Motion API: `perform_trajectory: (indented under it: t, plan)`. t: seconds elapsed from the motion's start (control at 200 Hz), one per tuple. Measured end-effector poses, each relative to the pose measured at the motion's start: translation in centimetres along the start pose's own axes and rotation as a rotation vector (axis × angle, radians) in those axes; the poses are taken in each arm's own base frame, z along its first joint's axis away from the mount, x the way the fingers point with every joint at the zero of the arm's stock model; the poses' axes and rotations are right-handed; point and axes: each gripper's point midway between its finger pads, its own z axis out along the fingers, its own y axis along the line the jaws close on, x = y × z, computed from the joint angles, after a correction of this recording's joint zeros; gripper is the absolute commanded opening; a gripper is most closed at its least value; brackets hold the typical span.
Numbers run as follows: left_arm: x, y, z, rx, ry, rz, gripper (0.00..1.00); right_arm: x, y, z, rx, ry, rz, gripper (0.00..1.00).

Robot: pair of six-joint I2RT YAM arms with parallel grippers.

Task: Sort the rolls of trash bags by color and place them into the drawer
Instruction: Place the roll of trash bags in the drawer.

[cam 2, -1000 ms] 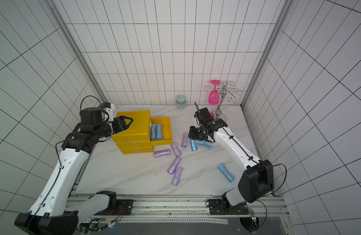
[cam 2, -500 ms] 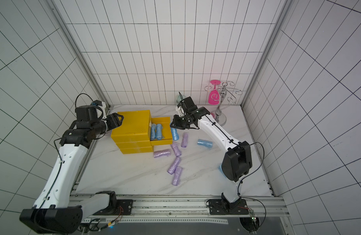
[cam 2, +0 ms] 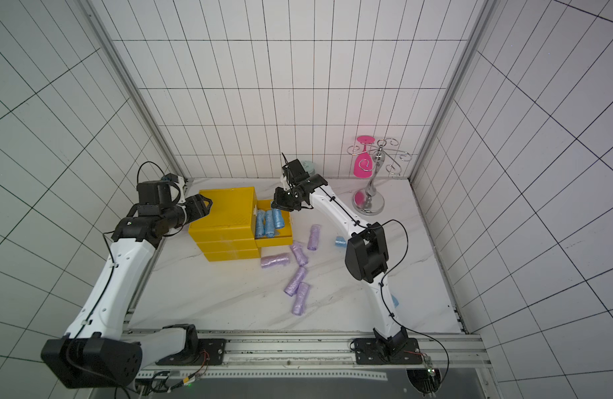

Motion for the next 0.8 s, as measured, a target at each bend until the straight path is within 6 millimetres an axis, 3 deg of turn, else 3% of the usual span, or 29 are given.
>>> perform_trajectory:
  t: [0.185,0.3,0.38,0.655,0.8]
  plan:
    - [0.3,-0.7,-0.1,0.043,0.008,-0.012,0.66,0.7,-1.9,1.7,0.065,0.028,0.040,0.09]
    - [0.5,-1.0,-0.2,0.063,0.012,-0.019,0.66,0.9,-2.1,2.1,0.070,0.036,0.053,0.32]
    - [0.6,-1.2,-0.3,0.077,0.013,-0.021,0.66,1.2,-1.8,2.3,0.069,0.040,0.050,0.41]
    - [0.6,-2.5,-1.2,0.136,0.009,-0.038,0.66,1.5,-1.1,2.2,0.069,0.037,0.030,0.45]
    - [1.7,-4.7,-1.4,0.186,0.038,-0.016,0.66,0.5,-0.4,0.0,0.080,-0.016,-0.009,0.47]
